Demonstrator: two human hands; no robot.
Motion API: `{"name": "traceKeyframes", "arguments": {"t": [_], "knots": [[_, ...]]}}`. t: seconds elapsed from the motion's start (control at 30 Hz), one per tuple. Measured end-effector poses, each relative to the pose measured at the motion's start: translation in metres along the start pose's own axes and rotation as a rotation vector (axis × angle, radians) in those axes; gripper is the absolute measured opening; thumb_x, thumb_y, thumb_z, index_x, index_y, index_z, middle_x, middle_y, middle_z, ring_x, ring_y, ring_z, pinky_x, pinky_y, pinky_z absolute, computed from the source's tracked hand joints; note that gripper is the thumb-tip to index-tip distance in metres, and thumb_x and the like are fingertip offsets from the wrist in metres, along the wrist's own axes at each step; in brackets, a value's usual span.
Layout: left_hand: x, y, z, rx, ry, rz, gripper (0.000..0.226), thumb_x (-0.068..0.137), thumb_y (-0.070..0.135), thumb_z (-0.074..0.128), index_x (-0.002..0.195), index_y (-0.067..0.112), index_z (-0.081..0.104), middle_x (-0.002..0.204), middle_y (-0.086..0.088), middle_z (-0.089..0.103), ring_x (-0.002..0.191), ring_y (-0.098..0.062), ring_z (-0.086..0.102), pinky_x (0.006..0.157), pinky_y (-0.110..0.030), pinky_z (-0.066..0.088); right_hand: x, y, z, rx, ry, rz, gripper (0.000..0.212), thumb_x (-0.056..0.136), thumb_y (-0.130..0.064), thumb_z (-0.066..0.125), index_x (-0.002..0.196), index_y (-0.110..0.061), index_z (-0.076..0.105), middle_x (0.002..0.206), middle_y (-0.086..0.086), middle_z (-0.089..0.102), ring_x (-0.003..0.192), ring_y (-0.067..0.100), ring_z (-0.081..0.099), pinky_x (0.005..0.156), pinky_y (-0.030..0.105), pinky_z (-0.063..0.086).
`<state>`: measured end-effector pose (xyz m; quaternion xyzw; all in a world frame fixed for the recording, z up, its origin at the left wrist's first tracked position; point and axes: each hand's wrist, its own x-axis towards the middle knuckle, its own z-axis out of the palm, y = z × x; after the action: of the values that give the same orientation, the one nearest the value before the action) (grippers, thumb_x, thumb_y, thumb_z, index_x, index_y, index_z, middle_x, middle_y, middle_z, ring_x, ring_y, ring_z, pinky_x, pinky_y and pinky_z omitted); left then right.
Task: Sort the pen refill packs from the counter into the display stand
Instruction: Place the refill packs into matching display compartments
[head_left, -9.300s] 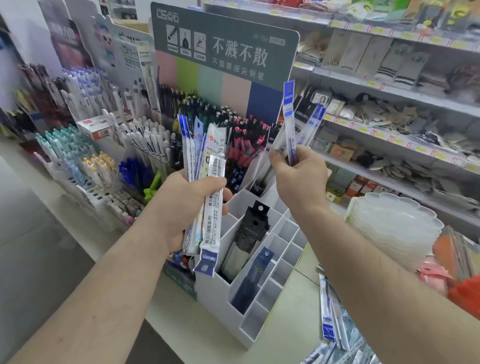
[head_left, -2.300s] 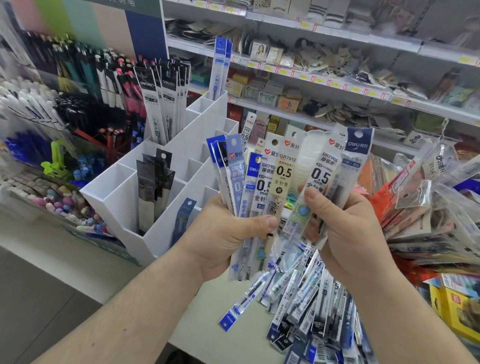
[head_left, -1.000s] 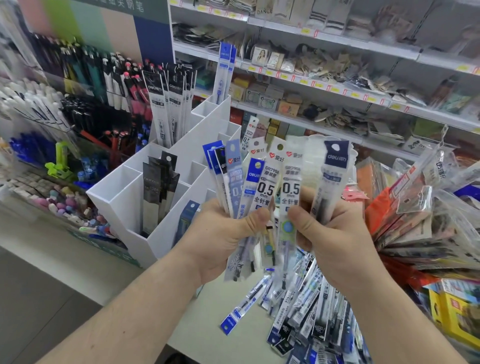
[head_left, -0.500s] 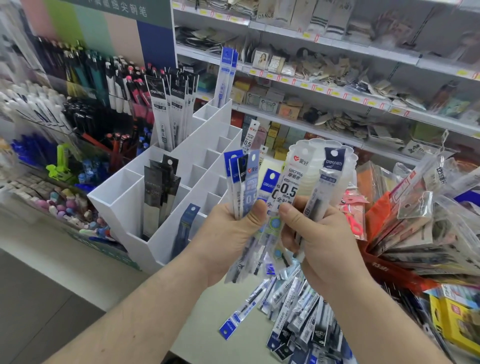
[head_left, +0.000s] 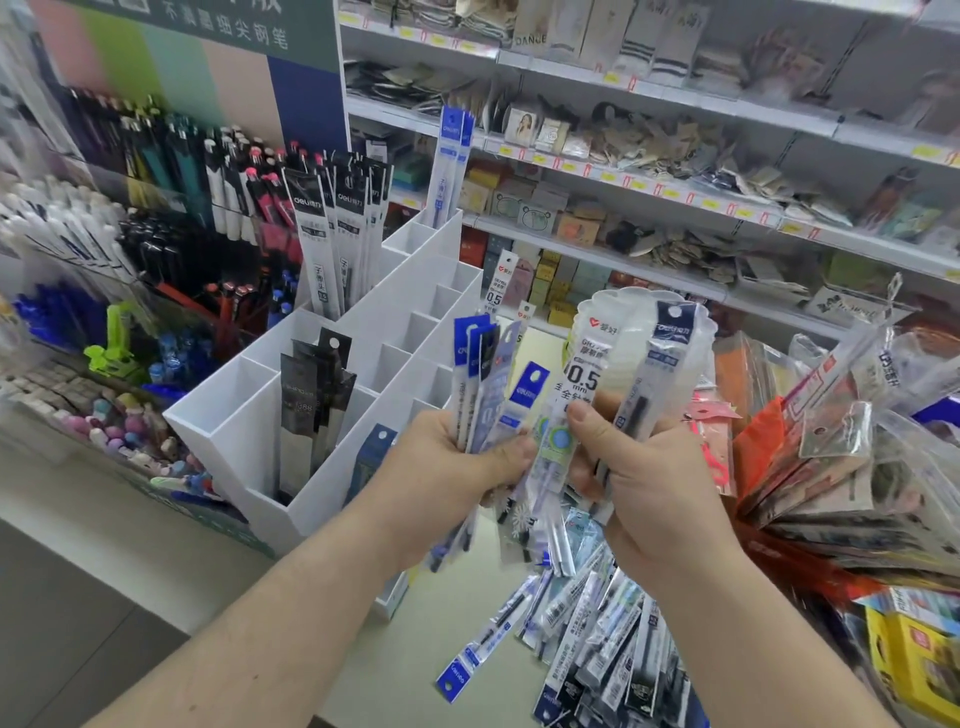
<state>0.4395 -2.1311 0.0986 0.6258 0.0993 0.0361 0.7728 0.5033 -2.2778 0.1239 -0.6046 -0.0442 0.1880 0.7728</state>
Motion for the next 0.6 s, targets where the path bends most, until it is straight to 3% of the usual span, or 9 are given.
{"name": "traceKeyframes", "arguments": {"t": [0.07,0.13,0.23,0.3,0.37,0.43,0.6], "knots": [[0.002,0.001,0.0,0.018,-0.001,0.006,0.03,0.085,0.033,0.074,0.109,0.016,0.075,0.106,-0.013,0.075,0.106,-0.049,0.063,0.095,-0.062,0.05,0.003,0.002,0.0,-0.026,0.033,0.013,0.01,0.089,-0.005,0.066,0.084,-0.012,0.061,0.063,0.007,0.057,0.041,0.012,0.047,0.04,0.022,0.033],[0.003,0.003,0.0,0.075,-0.016,0.014,0.034,0.081,0.042,0.076,0.108,0.021,0.076,0.105,-0.012,0.075,0.105,-0.049,0.062,0.091,-0.063,0.051,0.007,0.004,0.001,-0.026,0.051,0.021,0.01,0.092,-0.004,0.063,0.087,-0.011,0.058,0.061,0.006,0.057,0.041,0.011,0.047,0.044,0.025,0.033],[0.004,0.009,-0.001,0.145,-0.078,0.017,0.025,0.073,0.036,0.082,0.098,0.031,0.079,0.095,-0.003,0.078,0.089,-0.02,0.073,0.077,-0.034,0.057,0.013,0.007,0.005,-0.007,0.042,0.023,0.016,0.094,-0.004,0.061,0.082,-0.014,0.056,0.055,0.003,0.054,0.04,0.012,0.046,0.044,0.024,0.035],[0.006,0.01,-0.004,0.182,-0.054,0.009,0.019,0.078,0.03,0.082,0.097,0.029,0.079,0.089,-0.001,0.078,0.083,-0.016,0.072,0.073,-0.031,0.055,0.018,0.008,0.008,-0.02,0.016,0.037,0.02,0.095,-0.005,0.061,0.078,-0.014,0.055,0.055,0.003,0.051,0.041,0.012,0.044,0.043,0.024,0.035],[0.01,0.012,-0.006,0.195,0.065,0.012,0.006,0.086,0.021,0.075,0.092,0.02,0.078,0.078,0.005,0.076,0.071,-0.011,0.07,0.068,-0.026,0.054,0.026,0.007,0.009,-0.05,-0.008,0.051,0.021,0.095,-0.005,0.061,0.076,-0.012,0.055,0.057,0.005,0.046,0.042,0.013,0.04,0.041,0.023,0.032],[0.016,0.013,-0.011,0.206,0.226,0.008,0.008,0.09,0.017,0.07,0.084,0.017,0.075,0.064,0.009,0.068,0.054,-0.007,0.057,0.058,-0.018,0.047,0.042,0.001,0.005,-0.021,0.046,0.042,0.026,0.094,-0.004,0.061,0.07,-0.011,0.056,0.056,0.004,0.043,0.041,0.011,0.035,0.039,0.021,0.028],[0.037,0.021,-0.029,0.261,0.457,0.014,0.014,0.087,0.012,0.071,0.084,0.025,0.074,0.064,0.01,0.067,0.05,-0.004,0.05,0.052,-0.016,0.044,0.095,-0.013,-0.001,-0.013,0.218,-0.004,0.013,0.094,-0.006,0.064,0.082,-0.008,0.059,0.061,0.002,0.05,0.042,0.008,0.033,0.039,0.019,0.027]]}}
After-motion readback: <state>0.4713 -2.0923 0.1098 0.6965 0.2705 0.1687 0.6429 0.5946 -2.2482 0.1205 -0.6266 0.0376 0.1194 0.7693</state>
